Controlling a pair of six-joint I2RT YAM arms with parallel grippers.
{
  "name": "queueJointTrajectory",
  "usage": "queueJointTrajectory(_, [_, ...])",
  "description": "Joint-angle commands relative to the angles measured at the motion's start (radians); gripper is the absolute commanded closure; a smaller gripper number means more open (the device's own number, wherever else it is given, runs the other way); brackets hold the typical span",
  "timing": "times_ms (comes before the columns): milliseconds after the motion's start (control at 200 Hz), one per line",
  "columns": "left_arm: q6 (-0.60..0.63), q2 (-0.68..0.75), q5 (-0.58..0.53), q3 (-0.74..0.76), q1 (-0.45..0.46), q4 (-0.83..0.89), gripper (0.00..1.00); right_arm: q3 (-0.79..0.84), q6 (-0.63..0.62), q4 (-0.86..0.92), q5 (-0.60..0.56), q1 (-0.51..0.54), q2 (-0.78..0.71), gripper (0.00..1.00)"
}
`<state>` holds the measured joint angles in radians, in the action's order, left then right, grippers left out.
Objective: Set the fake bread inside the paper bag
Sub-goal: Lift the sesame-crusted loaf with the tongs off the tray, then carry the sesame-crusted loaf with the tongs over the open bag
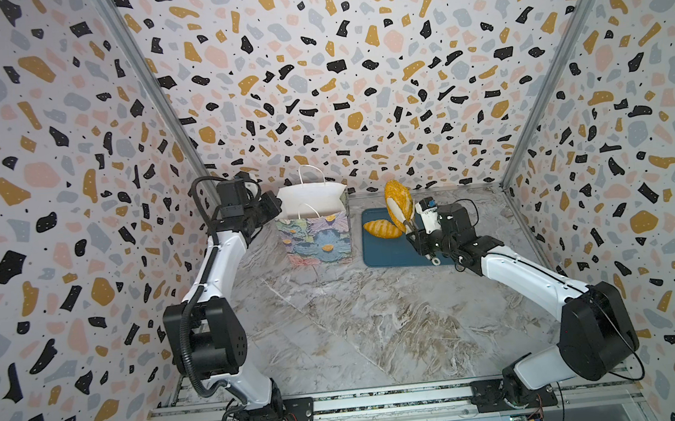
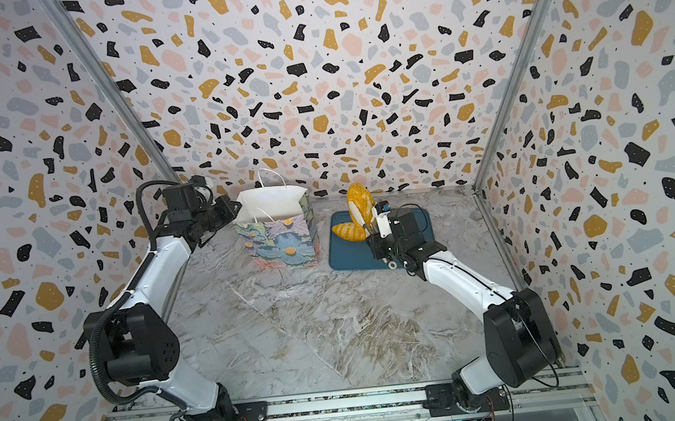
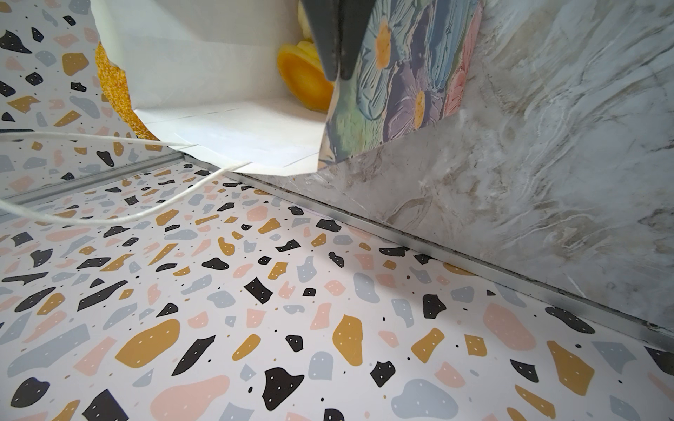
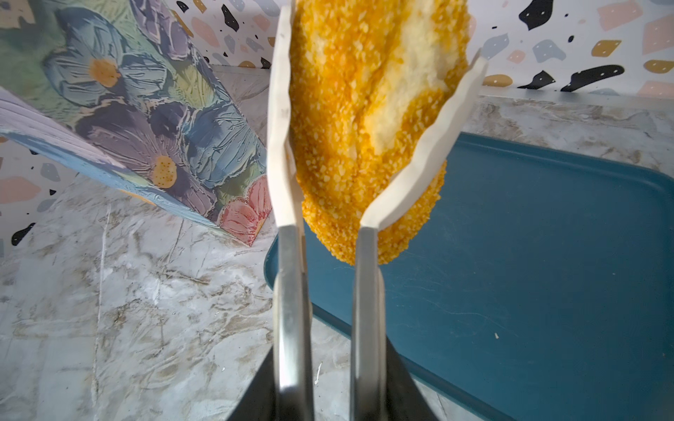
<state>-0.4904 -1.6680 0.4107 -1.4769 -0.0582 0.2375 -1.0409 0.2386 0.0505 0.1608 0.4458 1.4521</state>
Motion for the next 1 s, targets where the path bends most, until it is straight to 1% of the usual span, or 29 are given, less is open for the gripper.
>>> queueJointTrajectory(0, [0.011,0.033,0.007,0.009,-0.005,-0.035,1.00,-0.011,0.012,-0.128,0.008,0.020,-0.077,0.79])
queueJointTrajectory(526, [0.012,0.034,0.007,0.007,-0.005,-0.031,1.00,-0.027,-0.011,-0.234,0.024,0.087,-0.123,0.79])
queueJointTrajectory(996, [0.012,0.032,0.010,0.006,-0.005,-0.033,1.00,-0.086,-0.048,-0.289,0.036,0.152,-0.091,0.79])
